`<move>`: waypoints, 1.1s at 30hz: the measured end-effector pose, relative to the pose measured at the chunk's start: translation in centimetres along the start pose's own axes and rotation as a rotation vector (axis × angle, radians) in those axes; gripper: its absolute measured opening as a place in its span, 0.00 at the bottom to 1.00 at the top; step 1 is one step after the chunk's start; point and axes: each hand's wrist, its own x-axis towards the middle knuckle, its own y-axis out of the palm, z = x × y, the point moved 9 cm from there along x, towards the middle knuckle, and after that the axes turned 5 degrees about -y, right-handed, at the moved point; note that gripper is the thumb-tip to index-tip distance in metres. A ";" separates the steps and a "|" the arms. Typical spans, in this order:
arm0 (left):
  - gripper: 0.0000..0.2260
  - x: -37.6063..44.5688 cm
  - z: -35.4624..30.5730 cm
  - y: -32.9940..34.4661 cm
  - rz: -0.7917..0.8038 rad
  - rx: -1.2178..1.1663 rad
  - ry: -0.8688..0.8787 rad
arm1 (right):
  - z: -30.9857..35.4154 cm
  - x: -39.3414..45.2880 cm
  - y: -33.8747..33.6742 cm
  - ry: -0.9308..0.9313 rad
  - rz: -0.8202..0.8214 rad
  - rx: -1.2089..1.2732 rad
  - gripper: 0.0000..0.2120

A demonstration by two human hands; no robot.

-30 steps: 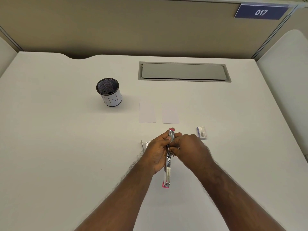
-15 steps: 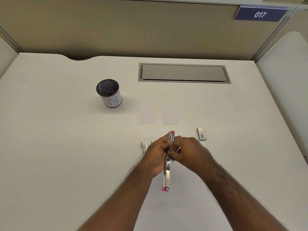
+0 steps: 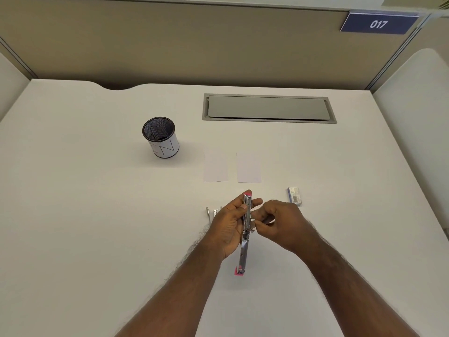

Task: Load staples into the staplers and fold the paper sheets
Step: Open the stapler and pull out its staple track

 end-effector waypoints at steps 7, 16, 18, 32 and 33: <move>0.15 0.7 0.0 -0.2 -0.021 -0.023 0.016 | -2.1 -0.9 -0.2 0.104 -0.114 0.216 0.13; 0.10 2.4 -0.4 -0.8 -0.094 0.278 0.079 | -8.2 -3.3 3.1 0.443 -0.097 0.507 0.07; 0.11 2.9 -0.6 -1.0 -0.117 0.370 0.094 | -9.0 -4.0 3.8 0.499 -0.087 0.546 0.07; 0.13 4.7 -0.7 -1.4 -0.199 0.669 0.076 | -9.0 -5.2 6.4 0.538 -0.091 0.024 0.16; 0.13 4.7 -0.8 -1.4 -0.202 0.678 0.073 | -8.8 -5.1 6.7 0.539 -0.084 -0.006 0.15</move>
